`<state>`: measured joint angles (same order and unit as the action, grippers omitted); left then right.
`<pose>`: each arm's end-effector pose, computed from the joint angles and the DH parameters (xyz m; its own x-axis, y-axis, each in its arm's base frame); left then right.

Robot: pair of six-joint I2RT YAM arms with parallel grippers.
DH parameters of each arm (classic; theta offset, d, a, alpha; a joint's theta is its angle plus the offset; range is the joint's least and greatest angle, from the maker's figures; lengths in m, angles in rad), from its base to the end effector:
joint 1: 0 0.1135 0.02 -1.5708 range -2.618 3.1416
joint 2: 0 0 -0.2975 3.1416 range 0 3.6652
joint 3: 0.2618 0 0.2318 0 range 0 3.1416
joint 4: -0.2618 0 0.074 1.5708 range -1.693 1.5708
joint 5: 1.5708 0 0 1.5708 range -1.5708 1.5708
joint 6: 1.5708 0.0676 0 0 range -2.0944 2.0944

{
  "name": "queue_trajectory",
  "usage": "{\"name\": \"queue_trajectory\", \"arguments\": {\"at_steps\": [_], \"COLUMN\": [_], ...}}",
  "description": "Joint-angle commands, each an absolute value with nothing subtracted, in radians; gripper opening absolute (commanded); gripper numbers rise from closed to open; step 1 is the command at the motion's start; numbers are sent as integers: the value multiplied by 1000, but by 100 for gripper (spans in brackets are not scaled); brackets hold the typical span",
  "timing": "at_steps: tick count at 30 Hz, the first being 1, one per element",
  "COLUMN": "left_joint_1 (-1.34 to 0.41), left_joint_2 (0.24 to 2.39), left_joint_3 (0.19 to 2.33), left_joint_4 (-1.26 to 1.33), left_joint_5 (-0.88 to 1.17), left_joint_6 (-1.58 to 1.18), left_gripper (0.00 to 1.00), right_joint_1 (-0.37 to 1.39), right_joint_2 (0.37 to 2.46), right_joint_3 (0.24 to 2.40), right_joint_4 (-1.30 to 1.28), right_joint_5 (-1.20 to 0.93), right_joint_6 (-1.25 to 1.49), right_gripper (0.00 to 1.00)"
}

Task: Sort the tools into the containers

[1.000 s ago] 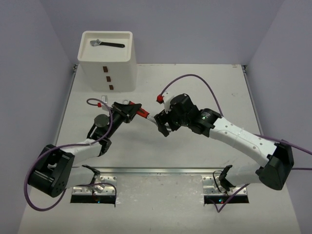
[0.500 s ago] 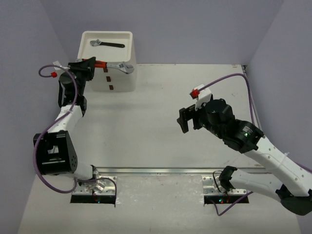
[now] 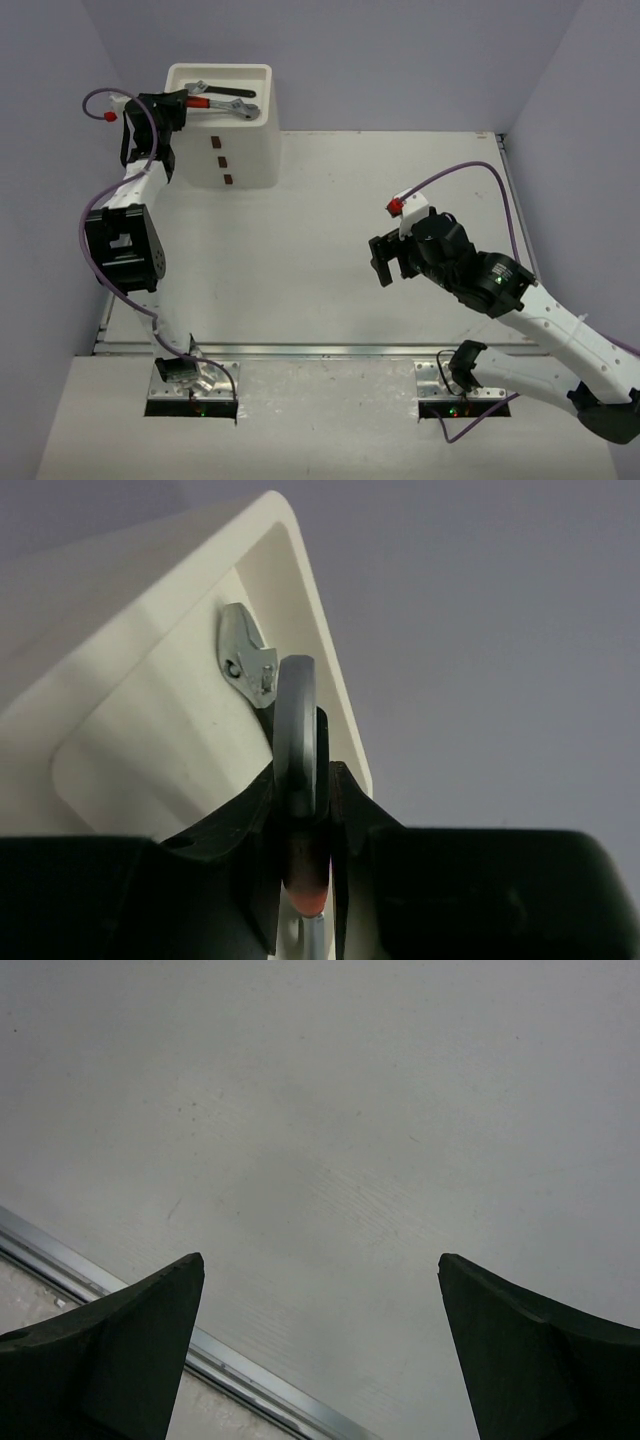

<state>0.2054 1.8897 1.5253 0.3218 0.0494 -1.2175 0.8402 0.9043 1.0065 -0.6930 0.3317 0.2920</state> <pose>0.4757 0.0957 0.3662 0.1314 -0.9298 -0.3437 -0.0929 0.3336 -0.9381 0.1280 0.1099 0.3530 -0.5067 -0.1577 -0.8476 -0.3945 0.9166 0.0654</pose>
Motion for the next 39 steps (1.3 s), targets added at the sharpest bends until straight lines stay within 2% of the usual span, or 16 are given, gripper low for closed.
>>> {"name": "queue_trajectory", "arguments": {"at_steps": [1,2,5,8,10,13,19,21,30,39], "left_joint_1": [213,213,210,206,206,206,202,204,183,179], "left_joint_2": [1887,1896,1912,1918,1934,1992,2183,2193,2084,2118], "left_joint_3": [1615,1622,1651,1682,1757,1886,2293,2288,2128,2281], "left_joint_4": [402,386,345,272,200,29,-305,-317,-279,-484], "left_joint_5": [44,41,40,12,4,-49,-89,-90,-139,-196], "left_joint_6": [-1232,-1225,-1183,-1144,-1096,-1032,-889,-878,-818,-717], "left_gripper": [3,7,39,60,68,75,80,99,100,100], "right_joint_1": [840,841,839,841,839,839,839,840,839,839], "right_joint_2": [894,893,888,887,888,885,867,866,871,878], "right_joint_3": [1003,1003,996,994,994,990,985,986,985,986], "right_joint_4": [-672,-672,-665,-663,-661,-657,-650,-647,-643,-643], "right_joint_5": [339,337,335,331,325,321,318,315,311,286], "right_joint_6": [300,299,298,295,294,285,281,278,273,270], "right_gripper": [99,99,99,99,99,99,99,99,99,99]}}
